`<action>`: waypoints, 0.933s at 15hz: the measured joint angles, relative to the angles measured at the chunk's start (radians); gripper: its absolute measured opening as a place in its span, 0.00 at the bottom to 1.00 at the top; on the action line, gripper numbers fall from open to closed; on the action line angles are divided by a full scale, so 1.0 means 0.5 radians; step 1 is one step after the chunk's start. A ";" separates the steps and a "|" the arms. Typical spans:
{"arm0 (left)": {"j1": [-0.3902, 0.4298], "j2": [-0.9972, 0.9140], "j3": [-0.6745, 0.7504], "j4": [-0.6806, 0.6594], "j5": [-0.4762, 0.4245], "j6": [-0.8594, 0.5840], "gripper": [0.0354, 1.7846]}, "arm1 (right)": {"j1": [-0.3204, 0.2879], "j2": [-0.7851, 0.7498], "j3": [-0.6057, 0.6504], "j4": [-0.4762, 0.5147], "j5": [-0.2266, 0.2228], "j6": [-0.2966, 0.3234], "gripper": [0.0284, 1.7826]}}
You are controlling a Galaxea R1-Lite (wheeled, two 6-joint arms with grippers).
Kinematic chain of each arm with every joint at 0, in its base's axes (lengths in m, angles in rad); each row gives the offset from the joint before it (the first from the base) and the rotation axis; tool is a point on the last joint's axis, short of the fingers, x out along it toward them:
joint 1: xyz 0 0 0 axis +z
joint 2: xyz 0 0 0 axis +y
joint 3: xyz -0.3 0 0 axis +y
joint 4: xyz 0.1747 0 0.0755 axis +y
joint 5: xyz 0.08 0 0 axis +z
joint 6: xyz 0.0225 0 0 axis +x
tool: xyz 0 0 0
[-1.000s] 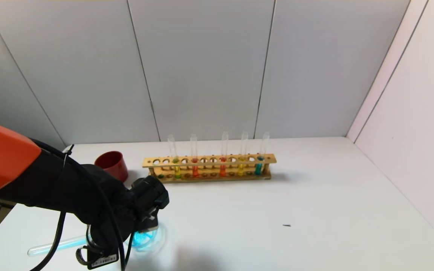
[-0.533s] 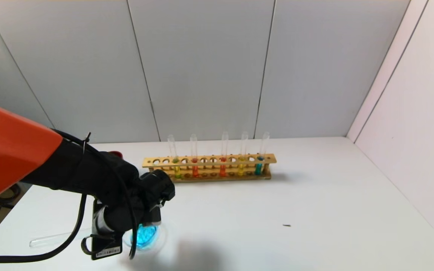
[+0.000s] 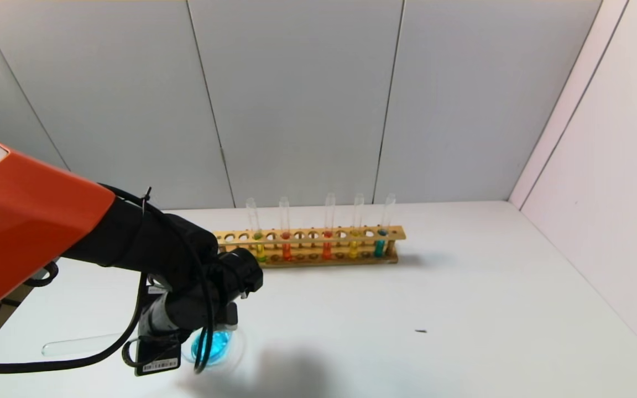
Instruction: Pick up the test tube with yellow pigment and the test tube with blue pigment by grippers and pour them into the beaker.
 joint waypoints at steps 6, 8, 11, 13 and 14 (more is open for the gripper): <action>-0.010 -0.005 0.000 0.027 0.003 -0.004 0.16 | -0.001 0.000 0.000 0.000 -0.001 0.000 0.95; -0.027 -0.011 0.006 0.033 0.016 -0.007 0.16 | -0.001 0.000 0.000 0.000 -0.001 0.000 0.95; -0.037 -0.048 0.002 0.011 -0.001 -0.015 0.16 | -0.001 0.000 0.000 0.000 0.000 -0.001 0.95; -0.027 -0.116 -0.001 -0.025 -0.075 -0.021 0.16 | -0.001 0.000 0.000 0.000 0.000 0.000 0.95; -0.018 -0.156 -0.001 -0.051 -0.149 -0.026 0.16 | -0.001 0.000 0.000 0.000 0.000 0.000 0.95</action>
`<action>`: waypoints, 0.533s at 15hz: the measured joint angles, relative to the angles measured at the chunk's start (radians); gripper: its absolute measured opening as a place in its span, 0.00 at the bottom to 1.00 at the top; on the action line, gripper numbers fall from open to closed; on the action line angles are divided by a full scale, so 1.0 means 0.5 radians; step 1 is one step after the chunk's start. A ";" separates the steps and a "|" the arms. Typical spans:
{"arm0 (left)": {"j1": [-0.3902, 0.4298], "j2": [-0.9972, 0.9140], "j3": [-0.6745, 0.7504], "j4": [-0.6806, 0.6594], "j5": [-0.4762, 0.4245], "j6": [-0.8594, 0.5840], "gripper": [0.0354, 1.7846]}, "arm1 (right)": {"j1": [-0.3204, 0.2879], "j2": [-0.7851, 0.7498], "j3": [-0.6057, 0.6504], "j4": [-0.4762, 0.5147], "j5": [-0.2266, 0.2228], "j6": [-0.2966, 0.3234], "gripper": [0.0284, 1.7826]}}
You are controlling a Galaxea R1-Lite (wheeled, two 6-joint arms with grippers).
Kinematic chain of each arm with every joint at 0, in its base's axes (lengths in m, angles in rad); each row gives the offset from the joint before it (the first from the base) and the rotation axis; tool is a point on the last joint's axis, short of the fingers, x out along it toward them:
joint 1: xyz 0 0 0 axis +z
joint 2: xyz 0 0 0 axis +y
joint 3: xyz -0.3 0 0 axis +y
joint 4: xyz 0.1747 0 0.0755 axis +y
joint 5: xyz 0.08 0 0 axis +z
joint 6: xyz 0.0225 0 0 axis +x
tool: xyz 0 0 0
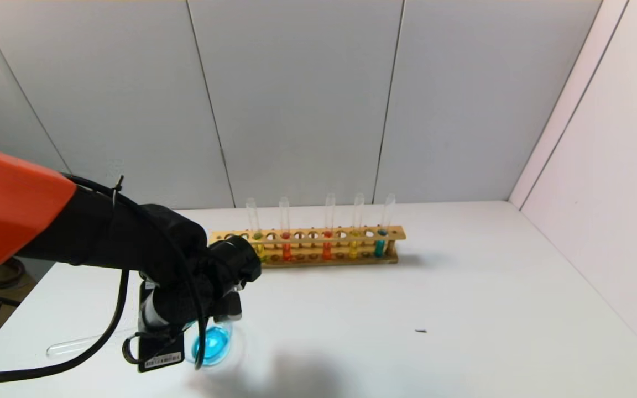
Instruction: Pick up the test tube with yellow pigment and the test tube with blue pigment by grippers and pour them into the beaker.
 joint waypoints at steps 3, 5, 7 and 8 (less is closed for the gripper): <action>0.028 -0.131 -0.001 -0.103 -0.149 -0.137 0.16 | 0.000 0.000 0.000 0.000 0.000 0.000 0.95; 0.072 -0.231 -0.003 -0.206 -0.196 -0.231 0.16 | 0.000 0.000 0.000 0.000 0.000 -0.001 0.95; 0.143 -0.345 0.016 -0.386 -0.243 -0.314 0.16 | 0.000 0.000 0.000 0.000 -0.001 -0.001 0.95; 0.186 -0.400 0.030 -0.495 -0.262 -0.384 0.16 | 0.000 0.000 0.000 0.000 0.000 0.000 0.95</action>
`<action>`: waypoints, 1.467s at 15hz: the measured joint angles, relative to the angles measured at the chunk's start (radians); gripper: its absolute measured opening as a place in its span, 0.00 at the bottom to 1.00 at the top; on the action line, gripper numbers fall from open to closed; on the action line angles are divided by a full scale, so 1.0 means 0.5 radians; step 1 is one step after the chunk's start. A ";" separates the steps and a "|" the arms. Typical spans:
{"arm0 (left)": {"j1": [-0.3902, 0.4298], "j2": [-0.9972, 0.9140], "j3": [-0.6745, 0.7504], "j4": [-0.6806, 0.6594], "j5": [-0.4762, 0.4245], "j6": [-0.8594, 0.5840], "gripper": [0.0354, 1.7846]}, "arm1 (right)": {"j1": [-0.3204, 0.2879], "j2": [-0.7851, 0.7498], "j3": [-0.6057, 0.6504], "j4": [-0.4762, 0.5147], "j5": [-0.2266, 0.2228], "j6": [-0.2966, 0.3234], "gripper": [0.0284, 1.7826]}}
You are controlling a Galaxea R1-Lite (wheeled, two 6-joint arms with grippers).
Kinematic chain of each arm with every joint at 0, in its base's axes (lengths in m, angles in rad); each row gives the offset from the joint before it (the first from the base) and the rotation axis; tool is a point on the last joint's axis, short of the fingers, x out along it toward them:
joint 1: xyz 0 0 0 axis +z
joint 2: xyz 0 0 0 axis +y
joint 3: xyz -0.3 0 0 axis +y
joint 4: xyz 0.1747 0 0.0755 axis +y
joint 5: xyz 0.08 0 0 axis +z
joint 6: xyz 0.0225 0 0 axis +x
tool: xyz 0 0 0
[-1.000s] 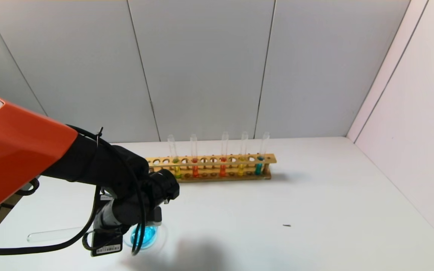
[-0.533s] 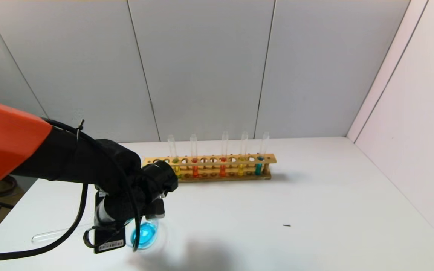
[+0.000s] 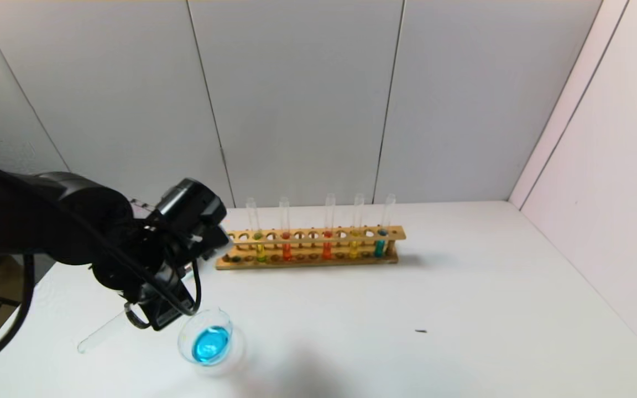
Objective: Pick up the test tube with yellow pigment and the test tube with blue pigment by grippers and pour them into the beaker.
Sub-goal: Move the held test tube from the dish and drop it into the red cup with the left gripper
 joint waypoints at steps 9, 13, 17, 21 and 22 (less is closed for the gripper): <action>0.500 -0.149 0.000 -0.772 -0.250 -0.072 0.16 | 0.000 0.000 -0.001 0.000 0.000 0.000 0.95; 0.631 -0.034 -0.028 -1.153 -0.341 -0.078 0.16 | 0.000 0.000 -0.001 0.000 0.000 -0.001 0.95; 0.664 0.064 -0.054 -1.380 -0.414 -0.204 0.16 | 0.000 0.000 -0.001 0.000 -0.001 -0.001 0.95; 0.752 0.227 -0.126 -1.666 -0.455 -0.237 0.16 | 0.000 0.000 -0.001 0.000 -0.001 0.000 0.95; 0.768 0.266 -0.157 -1.683 -0.457 -0.246 0.16 | 0.000 0.000 -0.001 0.000 0.000 0.000 0.95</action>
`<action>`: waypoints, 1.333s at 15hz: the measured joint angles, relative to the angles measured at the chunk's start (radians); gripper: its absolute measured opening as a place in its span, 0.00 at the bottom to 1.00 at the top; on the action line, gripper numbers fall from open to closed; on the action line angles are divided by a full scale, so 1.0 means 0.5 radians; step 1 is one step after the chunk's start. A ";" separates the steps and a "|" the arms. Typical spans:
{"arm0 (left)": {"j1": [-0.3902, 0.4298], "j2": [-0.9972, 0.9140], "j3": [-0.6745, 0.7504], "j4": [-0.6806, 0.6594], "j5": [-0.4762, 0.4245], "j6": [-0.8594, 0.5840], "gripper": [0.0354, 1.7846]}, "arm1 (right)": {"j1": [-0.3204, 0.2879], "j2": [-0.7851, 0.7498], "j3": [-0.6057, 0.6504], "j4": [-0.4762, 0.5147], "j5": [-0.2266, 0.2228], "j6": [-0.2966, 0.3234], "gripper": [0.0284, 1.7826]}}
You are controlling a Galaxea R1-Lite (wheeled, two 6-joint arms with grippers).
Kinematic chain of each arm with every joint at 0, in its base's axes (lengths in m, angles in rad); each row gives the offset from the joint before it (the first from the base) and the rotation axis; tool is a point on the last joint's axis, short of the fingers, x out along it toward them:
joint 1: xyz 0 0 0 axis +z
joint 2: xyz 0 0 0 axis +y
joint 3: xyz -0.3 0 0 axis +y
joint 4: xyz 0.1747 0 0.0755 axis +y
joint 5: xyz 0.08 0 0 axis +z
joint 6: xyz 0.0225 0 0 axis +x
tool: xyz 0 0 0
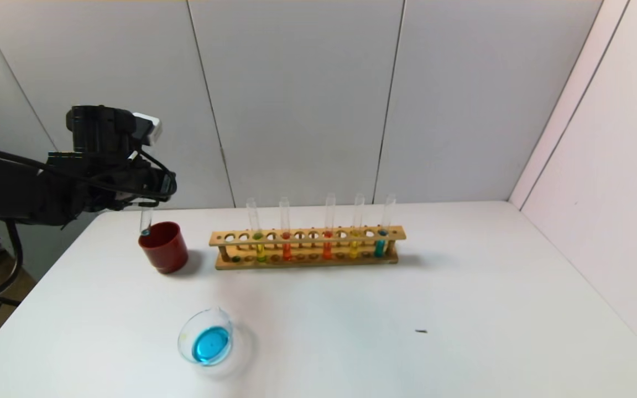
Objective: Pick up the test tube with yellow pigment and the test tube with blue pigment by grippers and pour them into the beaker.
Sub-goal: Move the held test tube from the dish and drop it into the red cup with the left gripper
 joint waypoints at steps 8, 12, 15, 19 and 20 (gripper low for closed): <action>0.051 0.209 -0.133 -0.075 0.006 -0.146 0.16 | 0.000 0.000 0.001 0.000 0.000 -0.001 0.95; 0.051 0.244 -0.110 -0.104 0.009 -0.166 0.16 | 0.000 0.000 0.001 0.000 0.000 0.000 0.95; 0.049 0.269 -0.025 -0.200 0.010 -0.196 0.16 | 0.000 0.000 0.001 0.000 -0.001 0.000 0.95; 0.049 0.286 0.140 -0.434 0.017 -0.186 0.16 | 0.000 0.000 0.001 0.000 -0.001 0.000 0.95; 0.049 0.287 0.192 -0.474 0.020 -0.190 0.16 | 0.000 0.000 0.001 0.000 -0.001 0.000 0.95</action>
